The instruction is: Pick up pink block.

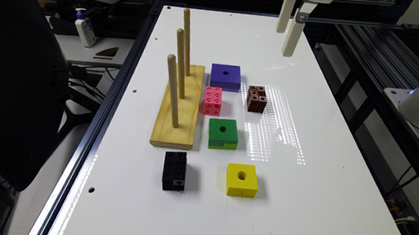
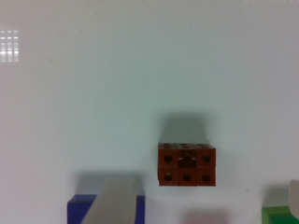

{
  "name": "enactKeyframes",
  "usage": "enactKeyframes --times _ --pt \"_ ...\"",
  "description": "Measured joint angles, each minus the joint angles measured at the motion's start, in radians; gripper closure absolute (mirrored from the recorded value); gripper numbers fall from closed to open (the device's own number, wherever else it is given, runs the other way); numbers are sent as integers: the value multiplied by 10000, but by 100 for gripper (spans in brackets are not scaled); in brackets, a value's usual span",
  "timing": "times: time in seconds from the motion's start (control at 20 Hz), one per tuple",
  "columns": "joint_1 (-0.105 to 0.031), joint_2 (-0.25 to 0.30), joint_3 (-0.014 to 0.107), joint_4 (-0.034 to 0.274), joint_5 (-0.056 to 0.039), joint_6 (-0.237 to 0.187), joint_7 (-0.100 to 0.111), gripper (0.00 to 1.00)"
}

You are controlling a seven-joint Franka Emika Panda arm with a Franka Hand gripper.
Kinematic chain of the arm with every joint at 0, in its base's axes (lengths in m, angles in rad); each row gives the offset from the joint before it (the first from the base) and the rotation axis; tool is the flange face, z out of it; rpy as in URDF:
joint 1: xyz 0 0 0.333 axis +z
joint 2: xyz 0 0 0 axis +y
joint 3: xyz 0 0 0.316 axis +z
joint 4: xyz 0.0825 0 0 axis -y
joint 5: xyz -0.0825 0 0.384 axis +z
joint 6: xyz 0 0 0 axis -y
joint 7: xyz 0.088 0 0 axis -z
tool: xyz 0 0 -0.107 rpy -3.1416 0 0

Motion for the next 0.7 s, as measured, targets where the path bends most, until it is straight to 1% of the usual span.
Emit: enactKeyframes --times 0.15,0.25,0.45,0.6,0.7 --pt "-1 144 0 153 0 1 0 0" --pt "1 324 1 353 0 1 0 0" --pt "1 868 1 876 0 1 0 0" --pt "2 1206 1 1173 0 1 0 0" --pt "2 1316 1 1272 0 1 0 0"
